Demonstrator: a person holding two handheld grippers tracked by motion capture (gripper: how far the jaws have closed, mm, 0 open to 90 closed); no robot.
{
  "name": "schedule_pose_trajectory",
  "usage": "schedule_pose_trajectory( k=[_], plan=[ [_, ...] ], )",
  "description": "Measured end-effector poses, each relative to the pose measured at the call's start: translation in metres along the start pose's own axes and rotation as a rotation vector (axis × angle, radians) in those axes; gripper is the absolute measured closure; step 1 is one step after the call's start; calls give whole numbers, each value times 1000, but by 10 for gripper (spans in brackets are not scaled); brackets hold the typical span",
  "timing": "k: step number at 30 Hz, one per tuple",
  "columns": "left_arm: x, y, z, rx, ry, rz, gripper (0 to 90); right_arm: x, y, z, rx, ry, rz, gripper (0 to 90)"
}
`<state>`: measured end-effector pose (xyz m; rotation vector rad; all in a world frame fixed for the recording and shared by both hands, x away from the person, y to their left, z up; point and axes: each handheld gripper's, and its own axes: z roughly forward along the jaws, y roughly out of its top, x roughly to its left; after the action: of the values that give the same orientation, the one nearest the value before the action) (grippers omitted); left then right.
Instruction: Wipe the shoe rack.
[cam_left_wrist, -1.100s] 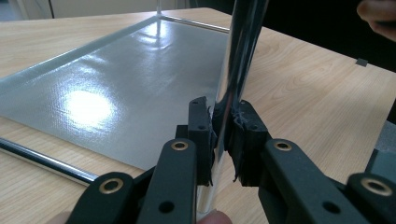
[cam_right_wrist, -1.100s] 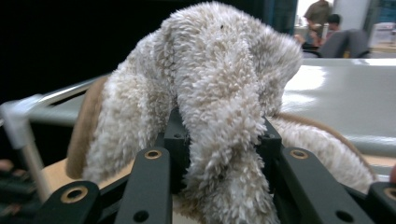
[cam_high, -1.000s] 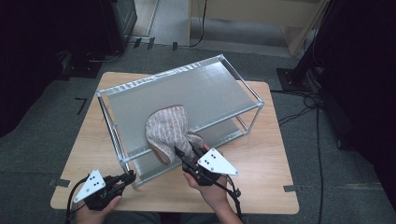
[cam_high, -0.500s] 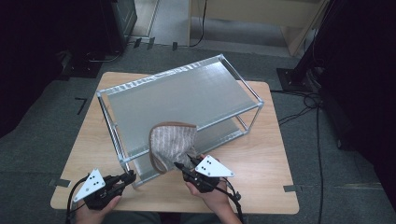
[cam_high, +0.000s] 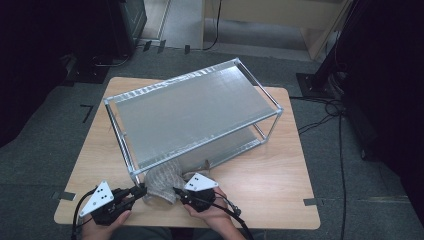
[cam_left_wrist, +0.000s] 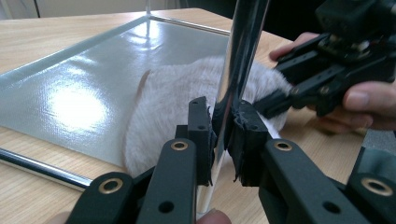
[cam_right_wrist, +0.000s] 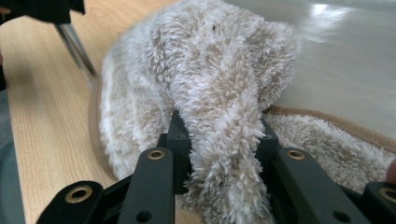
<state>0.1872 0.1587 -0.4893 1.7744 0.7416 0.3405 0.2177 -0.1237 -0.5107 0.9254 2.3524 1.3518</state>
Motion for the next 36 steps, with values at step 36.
schedule_pose_trajectory(
  k=[36],
  plan=[
    [1,0,-2,5,0,4,795,-181,-35,-72,116,-556,365,696]
  ],
)
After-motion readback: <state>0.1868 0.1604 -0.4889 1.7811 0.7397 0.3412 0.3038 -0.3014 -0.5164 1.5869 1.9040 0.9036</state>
